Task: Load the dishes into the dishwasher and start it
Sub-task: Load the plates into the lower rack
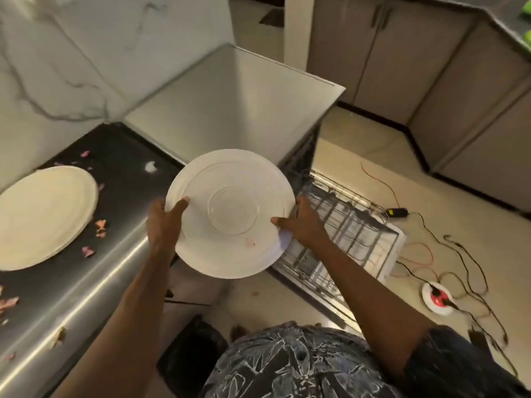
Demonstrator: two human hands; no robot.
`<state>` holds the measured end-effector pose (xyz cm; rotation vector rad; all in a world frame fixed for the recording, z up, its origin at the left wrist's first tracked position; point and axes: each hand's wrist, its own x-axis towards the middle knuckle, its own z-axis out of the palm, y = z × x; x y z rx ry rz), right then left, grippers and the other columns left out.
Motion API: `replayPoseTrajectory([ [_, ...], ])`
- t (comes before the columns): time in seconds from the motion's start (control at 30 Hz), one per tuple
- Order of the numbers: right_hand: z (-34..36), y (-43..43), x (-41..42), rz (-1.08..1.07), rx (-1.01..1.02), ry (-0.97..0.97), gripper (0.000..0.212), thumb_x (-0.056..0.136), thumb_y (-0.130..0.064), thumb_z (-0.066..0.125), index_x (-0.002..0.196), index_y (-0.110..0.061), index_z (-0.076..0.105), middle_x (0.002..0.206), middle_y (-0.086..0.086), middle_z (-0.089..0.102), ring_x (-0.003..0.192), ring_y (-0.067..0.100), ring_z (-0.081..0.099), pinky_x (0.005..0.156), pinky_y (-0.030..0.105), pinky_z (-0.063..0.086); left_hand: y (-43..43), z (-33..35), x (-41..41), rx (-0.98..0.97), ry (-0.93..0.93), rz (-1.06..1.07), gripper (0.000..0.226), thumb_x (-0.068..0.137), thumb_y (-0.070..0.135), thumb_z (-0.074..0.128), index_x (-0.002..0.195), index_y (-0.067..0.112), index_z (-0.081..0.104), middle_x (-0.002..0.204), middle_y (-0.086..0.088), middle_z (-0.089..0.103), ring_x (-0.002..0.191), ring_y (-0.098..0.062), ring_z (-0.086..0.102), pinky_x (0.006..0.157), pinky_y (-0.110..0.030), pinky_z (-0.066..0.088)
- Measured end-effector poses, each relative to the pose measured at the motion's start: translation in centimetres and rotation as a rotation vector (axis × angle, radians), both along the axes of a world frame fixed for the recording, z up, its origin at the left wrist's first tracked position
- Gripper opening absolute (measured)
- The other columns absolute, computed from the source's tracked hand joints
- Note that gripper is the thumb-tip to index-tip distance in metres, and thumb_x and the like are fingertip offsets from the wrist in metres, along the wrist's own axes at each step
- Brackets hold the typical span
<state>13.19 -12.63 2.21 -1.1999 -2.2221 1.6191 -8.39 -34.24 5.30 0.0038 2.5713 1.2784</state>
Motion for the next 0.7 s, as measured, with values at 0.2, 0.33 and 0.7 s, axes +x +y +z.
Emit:
replayPoseTrajectory([
  [0.2,-1.9,6.8,9.6,-0.191,-0.057,-0.043,0.081,0.077,-0.035,0.086,0.141,-0.012,0.041,0.127,0.003,0.057,0.117,0.024,0.056,0.091,0.037,0.049,9.3,-2.2,6.5,-0.066,-0.048,-0.26,0.065,0.082,0.058,0.068,0.122,0.008,0.058,0.11,-0.008,0.067,0.096,-0.028,0.064,0.074,-0.035,0.049],
  [0.33,-3.6,9.0,14.8,-0.338,-0.13,-0.1,0.084,0.076,-0.035,0.087,0.141,-0.012,0.04,0.134,0.009,0.057,0.121,0.029,0.056,0.099,0.044,0.049,14.5,-3.8,11.0,-0.09,-0.075,-0.407,0.062,0.091,0.044,0.067,0.137,0.006,0.048,0.124,-0.01,0.061,0.11,-0.031,0.059,0.086,-0.036,0.045],
  [0.7,-13.6,11.8,20.2,-0.668,-0.241,-0.379,0.066,0.081,-0.022,0.084,0.127,-0.002,0.041,0.119,0.024,0.064,0.11,0.042,0.062,0.087,0.043,0.047,26.2,-18.1,11.0,-0.383,-0.299,-0.865,0.069,0.078,0.061,0.067,0.124,0.009,0.061,0.116,-0.011,0.069,0.105,-0.031,0.065,0.087,-0.042,0.053],
])
